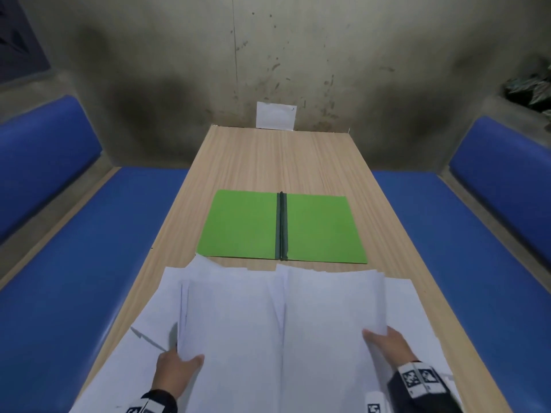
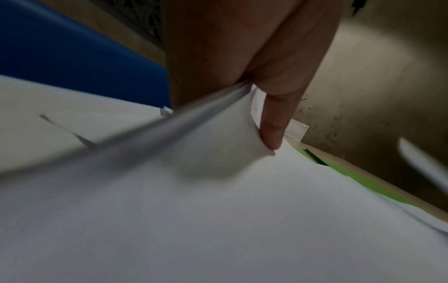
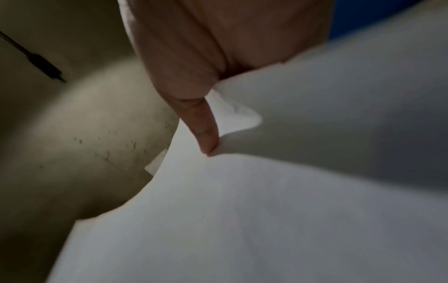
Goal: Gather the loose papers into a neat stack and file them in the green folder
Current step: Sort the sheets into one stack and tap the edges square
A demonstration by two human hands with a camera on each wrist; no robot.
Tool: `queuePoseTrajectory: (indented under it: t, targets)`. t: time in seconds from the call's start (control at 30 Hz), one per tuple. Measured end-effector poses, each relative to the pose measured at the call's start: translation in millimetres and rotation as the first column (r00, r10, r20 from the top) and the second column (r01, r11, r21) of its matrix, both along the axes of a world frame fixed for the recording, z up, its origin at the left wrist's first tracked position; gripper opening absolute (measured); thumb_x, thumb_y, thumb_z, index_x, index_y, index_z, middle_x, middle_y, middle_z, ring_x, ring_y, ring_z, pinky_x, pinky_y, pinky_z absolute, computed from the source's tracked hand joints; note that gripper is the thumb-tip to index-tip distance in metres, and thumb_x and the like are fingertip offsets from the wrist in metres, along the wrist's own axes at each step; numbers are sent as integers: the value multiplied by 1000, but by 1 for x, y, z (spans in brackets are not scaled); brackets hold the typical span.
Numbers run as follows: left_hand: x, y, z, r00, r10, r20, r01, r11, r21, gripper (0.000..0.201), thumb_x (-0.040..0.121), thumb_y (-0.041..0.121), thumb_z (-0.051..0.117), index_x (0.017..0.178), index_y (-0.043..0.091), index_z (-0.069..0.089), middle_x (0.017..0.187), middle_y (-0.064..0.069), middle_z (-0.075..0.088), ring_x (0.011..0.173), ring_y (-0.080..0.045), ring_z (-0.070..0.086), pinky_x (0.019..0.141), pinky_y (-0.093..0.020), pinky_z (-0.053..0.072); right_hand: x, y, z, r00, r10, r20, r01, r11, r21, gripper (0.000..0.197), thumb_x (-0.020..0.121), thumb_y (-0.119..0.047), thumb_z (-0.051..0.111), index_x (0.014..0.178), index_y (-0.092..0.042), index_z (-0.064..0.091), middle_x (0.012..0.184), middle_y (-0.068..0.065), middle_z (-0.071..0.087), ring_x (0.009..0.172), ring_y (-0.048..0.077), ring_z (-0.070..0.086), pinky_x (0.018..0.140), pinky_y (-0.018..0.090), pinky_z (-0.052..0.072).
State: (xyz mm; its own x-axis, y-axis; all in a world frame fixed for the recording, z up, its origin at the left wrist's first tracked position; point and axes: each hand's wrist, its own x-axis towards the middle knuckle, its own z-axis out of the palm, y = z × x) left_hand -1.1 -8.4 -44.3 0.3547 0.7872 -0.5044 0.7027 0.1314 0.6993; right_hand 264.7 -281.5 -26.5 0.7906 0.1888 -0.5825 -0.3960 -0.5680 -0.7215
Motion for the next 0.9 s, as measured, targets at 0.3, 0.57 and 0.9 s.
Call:
queuePoseTrajectory:
  t: [0.3,0.57,0.9]
  targets:
    - [6,-6,1,1000,0,1,0,998,-61,52,80,8,64,129,-3,47,124,-24,59,114,-37,54,94,-37,42,-22,41,-22,985,152,-79,-153,988,-13,36,78,-6,64,110,-4,48,106,15,57,96,29,55,67,31,44]
    - [4,-5,7,997,24,72,-14,991,-137,66,78,4,67,135,-1,34,126,-23,54,100,-29,51,97,-40,40,-29,35,-6,978,202,57,-202,979,-1,9,82,1,54,80,-8,57,88,16,60,84,27,55,62,27,42]
    - [-1,-5,19,993,-67,97,78,991,-110,50,86,8,57,134,4,40,116,-15,59,103,-29,53,95,-36,41,7,-17,68,923,-154,353,113,984,135,17,86,-3,53,103,-3,58,99,17,58,90,27,53,82,36,42]
